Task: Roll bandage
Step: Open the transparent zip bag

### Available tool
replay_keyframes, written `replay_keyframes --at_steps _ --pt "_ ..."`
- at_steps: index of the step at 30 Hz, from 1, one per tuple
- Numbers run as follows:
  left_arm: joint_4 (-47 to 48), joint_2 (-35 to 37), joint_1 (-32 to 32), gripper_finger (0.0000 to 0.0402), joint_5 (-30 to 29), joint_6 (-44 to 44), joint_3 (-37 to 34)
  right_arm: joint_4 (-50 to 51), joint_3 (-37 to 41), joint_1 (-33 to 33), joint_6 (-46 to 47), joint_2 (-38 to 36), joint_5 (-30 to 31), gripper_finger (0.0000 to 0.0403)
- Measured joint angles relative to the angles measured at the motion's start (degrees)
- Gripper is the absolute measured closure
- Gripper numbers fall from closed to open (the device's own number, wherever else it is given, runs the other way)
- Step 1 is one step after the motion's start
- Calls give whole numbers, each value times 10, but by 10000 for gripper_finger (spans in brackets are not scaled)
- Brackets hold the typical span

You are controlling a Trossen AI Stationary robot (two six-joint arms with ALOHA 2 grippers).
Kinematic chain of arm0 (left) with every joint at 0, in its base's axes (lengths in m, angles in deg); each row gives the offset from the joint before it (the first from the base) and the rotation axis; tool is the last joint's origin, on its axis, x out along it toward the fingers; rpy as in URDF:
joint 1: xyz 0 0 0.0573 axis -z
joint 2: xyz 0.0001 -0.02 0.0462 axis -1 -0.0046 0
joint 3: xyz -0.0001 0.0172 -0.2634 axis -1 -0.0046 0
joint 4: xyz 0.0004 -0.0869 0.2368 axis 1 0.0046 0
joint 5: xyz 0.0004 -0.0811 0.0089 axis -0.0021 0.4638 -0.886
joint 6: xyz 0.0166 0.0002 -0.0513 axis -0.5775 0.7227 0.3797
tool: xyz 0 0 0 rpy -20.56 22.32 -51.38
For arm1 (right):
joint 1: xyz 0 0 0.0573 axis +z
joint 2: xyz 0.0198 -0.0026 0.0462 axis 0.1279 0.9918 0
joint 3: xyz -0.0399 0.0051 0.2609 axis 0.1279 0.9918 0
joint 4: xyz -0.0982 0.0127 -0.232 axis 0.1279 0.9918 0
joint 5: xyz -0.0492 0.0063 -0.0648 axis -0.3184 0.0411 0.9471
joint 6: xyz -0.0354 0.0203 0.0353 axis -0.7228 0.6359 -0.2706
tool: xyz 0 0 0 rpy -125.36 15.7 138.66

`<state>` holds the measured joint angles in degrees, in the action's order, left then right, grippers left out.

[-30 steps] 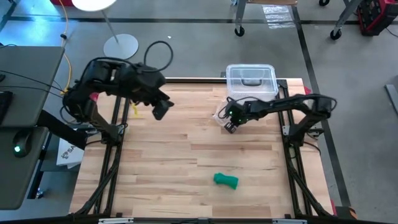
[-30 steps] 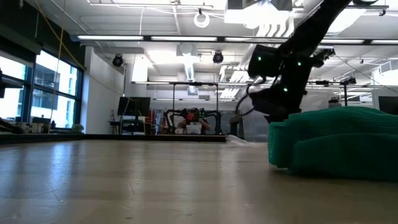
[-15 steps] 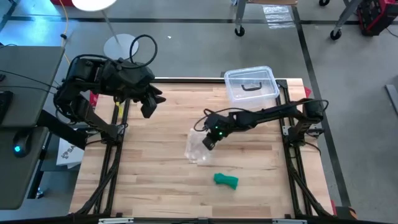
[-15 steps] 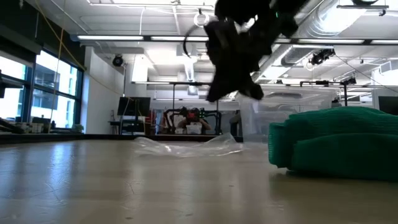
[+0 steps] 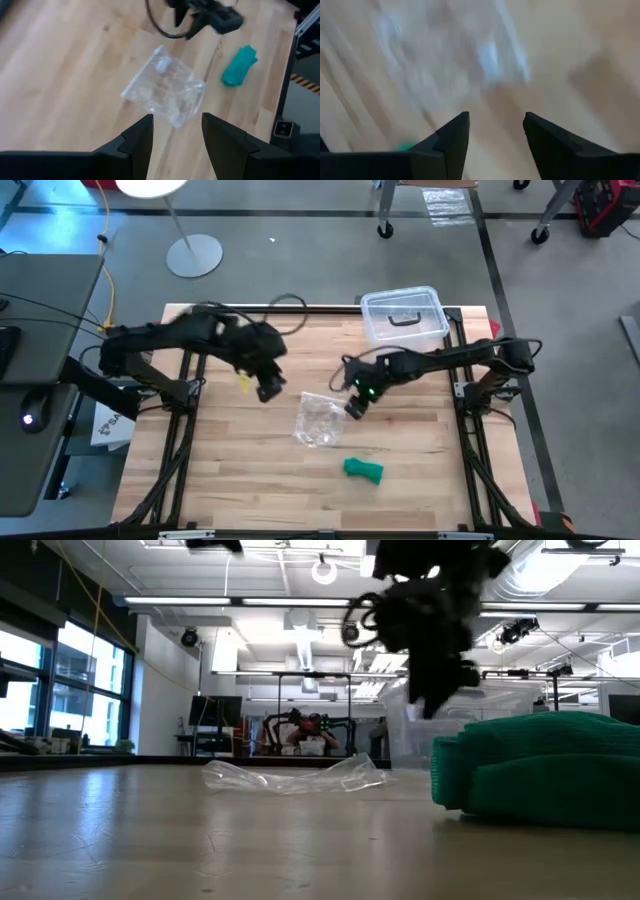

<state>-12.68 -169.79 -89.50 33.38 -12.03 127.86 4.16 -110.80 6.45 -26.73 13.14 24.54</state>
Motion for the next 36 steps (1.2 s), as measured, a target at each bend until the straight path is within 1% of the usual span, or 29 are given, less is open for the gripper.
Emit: replay_keyframes --at_steps 3,6,8,11,13,15,17,20,23,26,31,36 --pt "-137 14 -19 241 35 0 -132 25 17 35 16 -33 1 218" --pt "-278 7 -39 241 77 -3 -248 57 19 69 50 -90 41 218" --pt "-389 -9 -53 238 105 -15 -309 83 20 90 80 -131 76 218" --pt "-555 -51 -68 226 115 -55 -366 121 20 115 134 -192 135 218" --pt "-644 -93 -71 217 109 -106 -373 140 20 127 173 -225 176 218" --pt "-696 -141 -67 211 93 -153 -365 150 20 133 201 -253 203 218" --pt "-712 -190 -65 209 78 -179 -344 154 20 136 214 -276 211 218" --pt "-705 -255 -66 212 76 -183 -315 157 20 136 229 -300 212 218" --pt "-671 -300 -67 225 69 -176 -288 159 20 136 229 -314 214 218" --pt "-633 -324 -67 244 58 -171 -272 165 20 136 220 -318 214 218" --pt "-633 -344 -58 275 63 -217 -273 168 20 136 202 -317 214 218" --pt "-605 -369 -46 307 55 -247 -269 170 20 136 197 -319 215 218"
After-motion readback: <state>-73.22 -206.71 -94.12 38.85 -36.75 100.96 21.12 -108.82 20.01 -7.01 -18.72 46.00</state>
